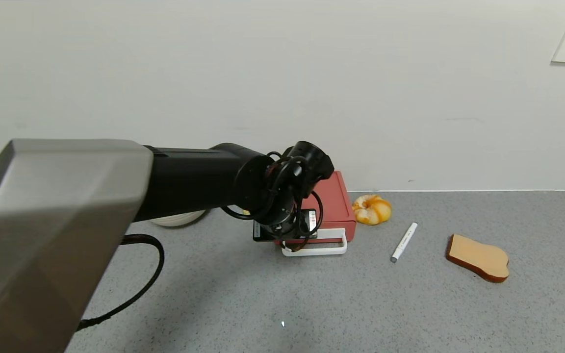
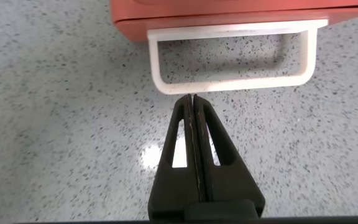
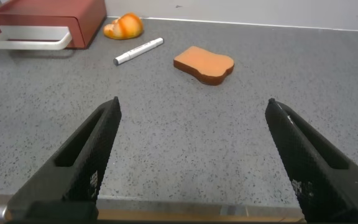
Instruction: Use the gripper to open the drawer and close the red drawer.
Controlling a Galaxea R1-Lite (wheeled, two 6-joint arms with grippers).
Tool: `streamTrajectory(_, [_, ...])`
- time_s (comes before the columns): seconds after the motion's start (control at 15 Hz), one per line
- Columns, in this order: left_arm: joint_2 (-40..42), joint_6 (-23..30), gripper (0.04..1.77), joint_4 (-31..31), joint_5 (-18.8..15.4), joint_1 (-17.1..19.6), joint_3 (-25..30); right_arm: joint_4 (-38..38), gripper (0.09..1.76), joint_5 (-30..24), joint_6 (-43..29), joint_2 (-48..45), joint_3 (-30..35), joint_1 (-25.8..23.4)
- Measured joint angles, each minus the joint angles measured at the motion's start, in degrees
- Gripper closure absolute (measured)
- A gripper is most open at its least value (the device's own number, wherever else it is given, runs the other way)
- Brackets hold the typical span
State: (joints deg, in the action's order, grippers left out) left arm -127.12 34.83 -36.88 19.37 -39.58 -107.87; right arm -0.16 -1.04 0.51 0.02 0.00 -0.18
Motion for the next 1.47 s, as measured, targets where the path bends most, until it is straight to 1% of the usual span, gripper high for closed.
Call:
streamTrajectory(0.2, [4.7, -0.8, 1.7, 0.2, -0.7, 0.0, 3.6, 0.0, 0.14, 0.0, 0.0, 0.0, 0.0, 0.0])
streamTrajectory(0.33, [8.1, -3.7, 1.7, 1.1, -2.1, 0.4, 7.1, 0.0, 0.14, 0.0, 0.0, 0.0, 0.0, 0.0])
streamTrajectory(0.4, [9.9, -5.2, 1.7, 2.8, -3.4, 0.8, 9.4, 0.0, 0.14, 0.0, 0.0, 0.0, 0.0, 0.0])
streamTrajectory(0.53, [13.9, -8.5, 1.7, 8.0, -6.3, 1.6, 15.1, 0.0, 0.14, 0.0, 0.0, 0.0, 0.0, 0.0])
streamTrajectory(0.67, [18.3, -12.7, 1.7, 15.2, -9.1, 3.0, 22.2, 0.0, 0.14, 0.0, 0.0, 0.0, 0.0, 0.0])
streamTrajectory(0.8, [22.7, -17.0, 1.7, 22.8, -11.1, 4.5, 29.7, 0.0, 0.14, 0.0, 0.0, 0.0, 0.0, 0.0])
streamTrajectory(0.87, [24.8, -18.9, 1.7, 25.6, -12.1, 5.3, 32.9, 0.0, 0.14, 0.0, 0.0, 0.0, 0.0, 0.0])
streamTrajectory(1.0, [28.7, -21.9, 1.7, 29.8, -15.4, 7.5, 38.5, 0.0, 0.14, 0.0, 0.0, 0.0, 0.0, 0.0])
streamTrajectory(1.07, [30.3, -22.7, 1.61, 31.5, -16.4, 8.4, 40.7, 0.0, 0.14, 0.0, 0.0, 0.0, 0.0, 0.0])
streamTrajectory(1.2, [32.9, -23.3, 1.27, 33.4, -16.9, 9.9, 44.0, 0.0, 0.14, 0.0, 0.0, 0.0, 0.0, 0.0])
streamTrajectory(1.33, [34.8, -23.4, 1.0, 33.5, -17.0, 10.7, 45.8, 0.0, 0.14, 0.0, 0.0, 0.0, 0.0, 0.0])
streamTrajectory(1.47, [36.5, -23.6, 0.81, 33.6, -17.0, 11.1, 47.3, 0.0, 0.14, 0.0, 0.0, 0.0, 0.0, 0.0])
